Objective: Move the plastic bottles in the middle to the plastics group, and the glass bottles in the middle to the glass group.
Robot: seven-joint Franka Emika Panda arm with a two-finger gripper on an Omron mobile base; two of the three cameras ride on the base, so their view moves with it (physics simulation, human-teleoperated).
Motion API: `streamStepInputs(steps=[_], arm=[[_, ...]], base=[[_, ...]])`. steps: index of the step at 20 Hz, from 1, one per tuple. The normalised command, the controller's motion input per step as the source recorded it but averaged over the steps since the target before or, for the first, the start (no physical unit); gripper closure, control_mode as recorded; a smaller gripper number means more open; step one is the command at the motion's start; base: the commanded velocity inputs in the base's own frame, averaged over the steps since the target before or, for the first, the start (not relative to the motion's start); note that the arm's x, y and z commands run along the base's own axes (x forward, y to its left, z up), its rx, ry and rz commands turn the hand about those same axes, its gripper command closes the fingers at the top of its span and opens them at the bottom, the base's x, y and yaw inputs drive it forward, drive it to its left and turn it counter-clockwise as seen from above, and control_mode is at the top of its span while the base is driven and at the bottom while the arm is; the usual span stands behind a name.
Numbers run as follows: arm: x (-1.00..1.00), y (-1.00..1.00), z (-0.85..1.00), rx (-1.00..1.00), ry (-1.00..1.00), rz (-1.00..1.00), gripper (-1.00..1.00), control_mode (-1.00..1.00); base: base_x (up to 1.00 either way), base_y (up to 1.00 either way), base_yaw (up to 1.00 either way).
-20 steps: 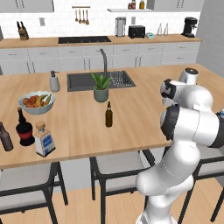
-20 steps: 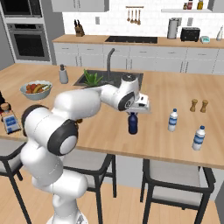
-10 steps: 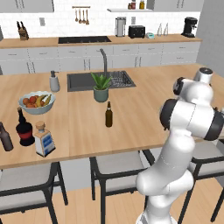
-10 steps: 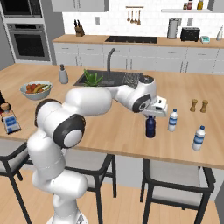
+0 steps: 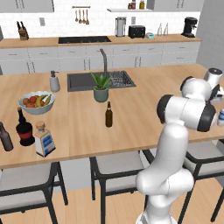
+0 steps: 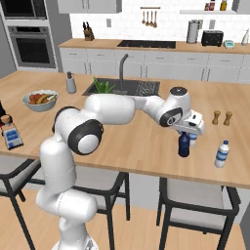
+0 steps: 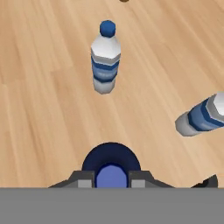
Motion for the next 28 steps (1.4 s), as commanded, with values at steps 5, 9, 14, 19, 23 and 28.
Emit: streamStepInputs(steps=[5, 9, 14, 19, 23, 28], arm=[[0.00, -0.42, -0.26, 0.00, 0.00, -0.06, 1.00, -1.00], [0.00, -0.23, -0.11, 0.00, 0.00, -0.04, 1.00, -1.00], [0.00, -0.09, -0.06, 0.00, 0.00, -0.03, 1.00, -1.00], [0.00, 0.00, -0.15, 0.00, 0.00, -0.03, 1.00, -1.00], [0.00, 0.00, -0.24, 0.00, 0.00, -0.02, 1.00, -1.00], [0.00, 0.00, -0.17, 0.00, 0.00, 0.00, -1.00, -1.00]], base=[[0.00, 0.00, 0.00], [0.00, 0.00, 0.00], [0.00, 0.00, 0.00], [0.00, 0.00, 0.00], [0.00, 0.00, 0.00], [0.00, 0.00, 0.00]])
